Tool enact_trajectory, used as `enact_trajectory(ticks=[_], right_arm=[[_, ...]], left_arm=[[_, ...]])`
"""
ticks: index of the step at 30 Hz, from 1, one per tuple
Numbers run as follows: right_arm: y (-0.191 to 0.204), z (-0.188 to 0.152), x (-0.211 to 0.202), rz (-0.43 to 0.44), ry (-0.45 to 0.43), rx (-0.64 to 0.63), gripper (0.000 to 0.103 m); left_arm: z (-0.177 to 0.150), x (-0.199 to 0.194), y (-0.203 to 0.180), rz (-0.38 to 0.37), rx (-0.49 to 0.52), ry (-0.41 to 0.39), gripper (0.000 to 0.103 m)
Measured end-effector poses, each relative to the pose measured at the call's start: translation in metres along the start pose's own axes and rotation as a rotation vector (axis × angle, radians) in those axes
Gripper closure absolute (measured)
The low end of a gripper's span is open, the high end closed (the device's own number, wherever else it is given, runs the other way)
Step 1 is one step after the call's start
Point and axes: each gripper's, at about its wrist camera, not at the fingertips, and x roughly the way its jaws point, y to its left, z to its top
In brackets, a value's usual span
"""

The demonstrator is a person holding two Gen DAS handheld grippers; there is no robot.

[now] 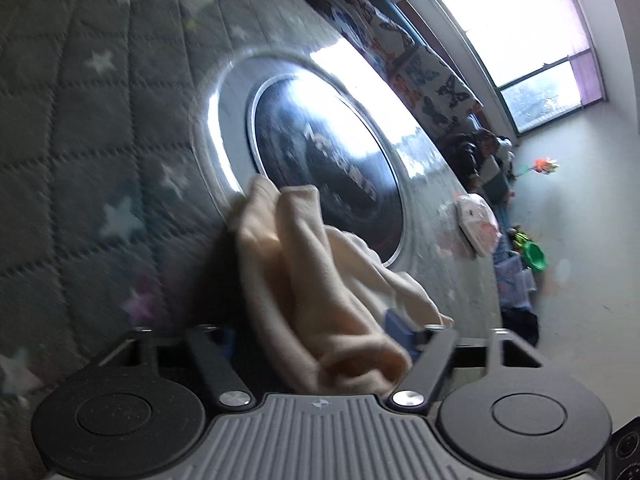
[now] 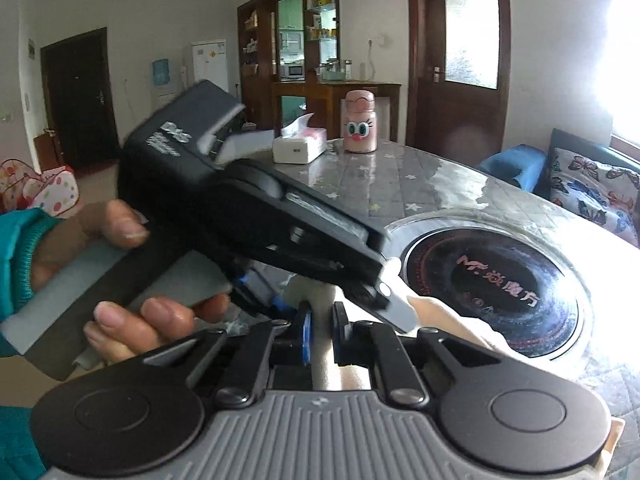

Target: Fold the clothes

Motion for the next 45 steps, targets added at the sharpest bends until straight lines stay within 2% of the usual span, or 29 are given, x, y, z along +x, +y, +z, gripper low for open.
enact_trajectory(ticks=[2,4,5,7,12,16,18,21,26,28,31,32,33,34,35,39,45], right_arm=[[0.003,-0.002,0.003,0.005,0.005,-0.011,0.093],[0.003,-0.005,0.003,0.005,0.006,-0.009,0.09],[0.003,-0.006,0.001,0.003,0.005,-0.006,0.084],[0.0,-0.01,-0.006,-0.01,-0.003,0.013,0.08],[-0.021,-0.029,-0.033,-0.093,-0.012,0.124,0.076],[-0.056,-0.05,-0.053,-0.239,-0.006,0.247,0.072],[-0.074,-0.061,-0.06,-0.315,0.003,0.302,0.065],[-0.106,-0.075,-0.059,-0.413,0.015,0.374,0.064],[-0.144,-0.094,-0.056,-0.476,0.011,0.49,0.059],[-0.152,-0.099,-0.054,-0.475,0.005,0.527,0.058],[-0.158,-0.105,-0.051,-0.446,-0.01,0.579,0.06],[-0.158,-0.106,-0.05,-0.444,-0.016,0.58,0.064],[-0.159,-0.105,-0.048,-0.439,-0.023,0.582,0.071],[-0.158,-0.105,-0.049,-0.429,-0.03,0.591,0.085],[-0.158,-0.104,-0.05,-0.423,-0.036,0.593,0.091],[-0.151,-0.097,-0.059,-0.429,-0.064,0.567,0.093],[-0.146,-0.082,-0.084,-0.462,-0.118,0.516,0.094]], left_arm=[[-0.001,0.003,0.003,0.002,-0.006,0.004,0.068],[-0.001,0.004,0.006,0.01,-0.006,0.001,0.078],[-0.001,0.003,0.007,0.009,-0.006,0.0,0.079],[-0.001,0.002,0.01,0.006,-0.006,-0.002,0.082],[-0.003,-0.001,0.008,0.01,0.031,-0.011,0.082],[-0.006,-0.002,0.006,0.023,0.061,-0.022,0.082],[-0.007,-0.002,0.005,0.027,0.067,-0.026,0.082],[-0.008,-0.002,0.003,0.036,0.083,-0.031,0.082],[-0.008,-0.003,0.0,0.054,0.098,-0.035,0.082],[-0.008,-0.003,-0.001,0.059,0.102,-0.036,0.082],[-0.008,-0.002,-0.003,0.072,0.117,-0.039,0.082],[-0.009,-0.002,-0.005,0.078,0.124,-0.04,0.082],[-0.009,-0.002,-0.006,0.084,0.131,-0.041,0.082],[-0.009,-0.001,-0.008,0.092,0.141,-0.04,0.082],[-0.009,-0.001,-0.01,0.1,0.151,-0.04,0.082],[-0.01,-0.001,-0.023,0.125,0.215,-0.049,0.082],[-0.007,0.003,-0.058,0.1,0.324,-0.053,0.084]])
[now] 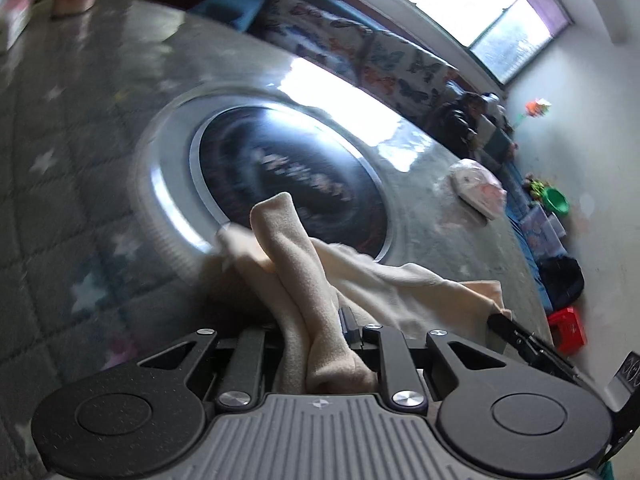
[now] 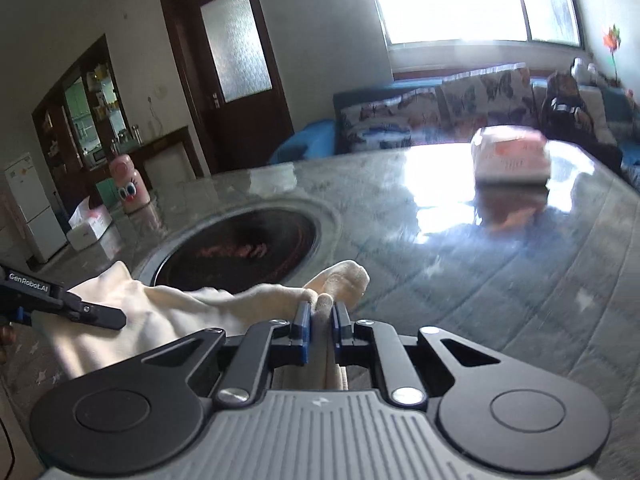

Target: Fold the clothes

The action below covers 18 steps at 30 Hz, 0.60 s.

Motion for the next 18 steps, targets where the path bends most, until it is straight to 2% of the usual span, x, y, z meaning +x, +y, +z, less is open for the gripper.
enact_trajectory(ticks=[5,7,12,16,18], right_arm=[[-0.017,0.019,-0.022,-0.068,-0.06,-0.02,0.096],[-0.027,0.026,-0.03,-0.108,-0.088,-0.026,0.103],[-0.062,0.043,-0.049,-0.192,-0.128,0.033,0.103],[-0.083,0.032,-0.042,-0.162,-0.064,0.084,0.097],[-0.085,0.021,-0.033,-0.148,-0.022,0.088,0.086]], left_arm=[[0.01,0.016,-0.039,-0.025,0.096,0.009,0.085],[0.014,0.025,-0.055,-0.035,0.126,0.012,0.085],[0.021,0.048,-0.089,-0.039,0.177,0.02,0.085],[0.021,0.055,-0.096,-0.044,0.182,0.031,0.085],[0.02,0.056,-0.092,-0.028,0.174,0.038,0.085]])
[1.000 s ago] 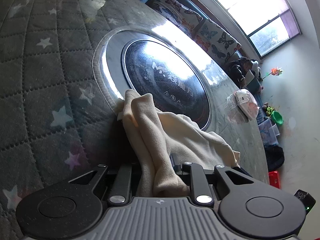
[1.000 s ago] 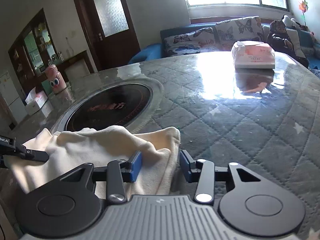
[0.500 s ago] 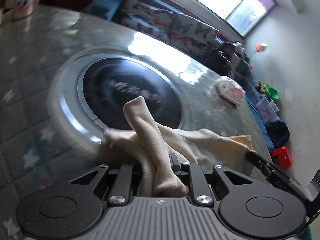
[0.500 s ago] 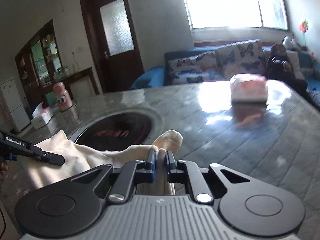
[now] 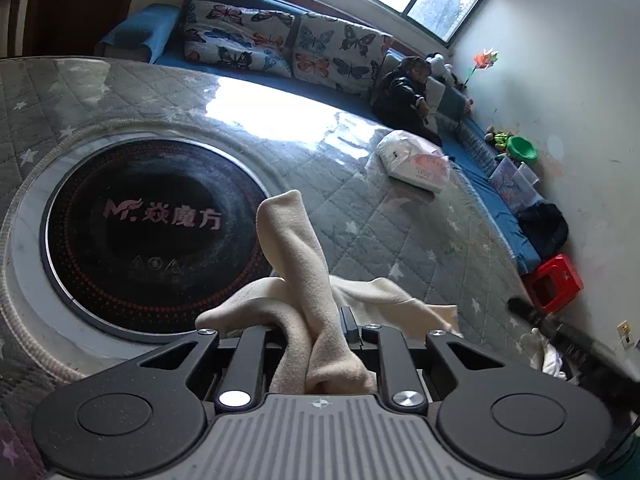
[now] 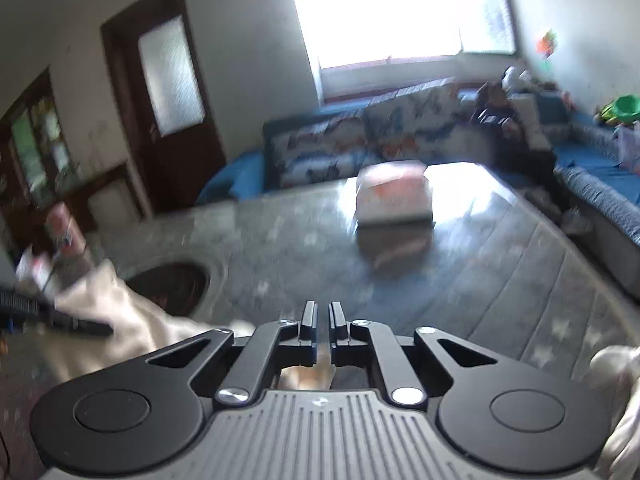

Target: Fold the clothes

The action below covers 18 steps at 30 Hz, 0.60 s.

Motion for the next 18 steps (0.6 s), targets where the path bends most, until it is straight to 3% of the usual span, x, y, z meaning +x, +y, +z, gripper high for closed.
enact_trajectory(ticks=[1,2,9,12,13,14,18], right_arm=[[0.0,-0.005,0.004,0.005,0.016,0.001,0.069],[0.001,-0.011,0.008,0.014,0.029,0.009,0.063],[-0.001,-0.037,0.035,0.031,0.086,0.083,0.062],[0.003,-0.041,0.038,0.053,0.081,0.086,0.07],[0.006,-0.041,0.039,0.066,0.084,0.079,0.084],[0.009,-0.041,0.039,0.075,0.084,0.067,0.09],[0.018,-0.029,0.029,0.072,0.041,0.019,0.092]], left_arm=[[-0.001,0.001,0.002,0.008,-0.004,0.004,0.084],[-0.001,0.001,0.004,0.015,-0.009,0.007,0.084],[-0.005,0.005,0.009,0.048,-0.004,0.019,0.084],[-0.007,0.007,0.007,0.055,0.012,0.02,0.084],[-0.007,0.007,0.006,0.057,0.019,0.019,0.084],[-0.007,0.007,0.004,0.055,0.028,0.017,0.084],[-0.003,0.005,-0.007,0.045,0.064,0.006,0.084]])
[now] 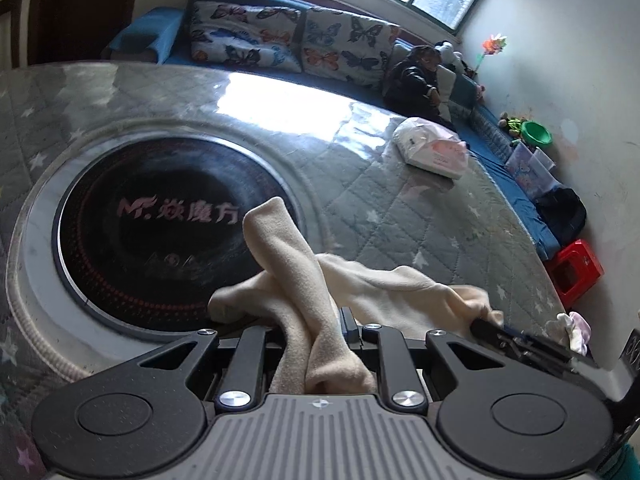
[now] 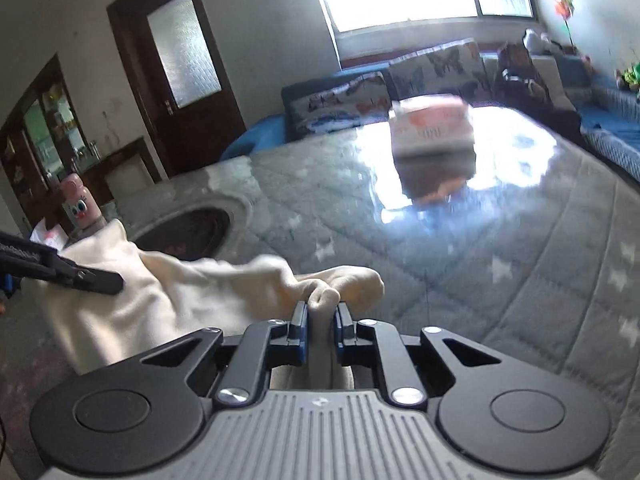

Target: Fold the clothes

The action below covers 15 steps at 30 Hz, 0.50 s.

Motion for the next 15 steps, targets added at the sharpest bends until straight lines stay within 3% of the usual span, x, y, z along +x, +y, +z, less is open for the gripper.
enact_trajectory(ticks=[9,15], right_arm=[[-0.009,0.049,-0.036,-0.111,-0.119,-0.122,0.093],[-0.028,0.073,-0.048,-0.19,-0.163,-0.135,0.096]], left_arm=[[0.022,0.013,-0.042,-0.069,0.066,-0.031,0.085],[0.041,0.031,-0.08,-0.118,0.11,-0.066,0.085]])
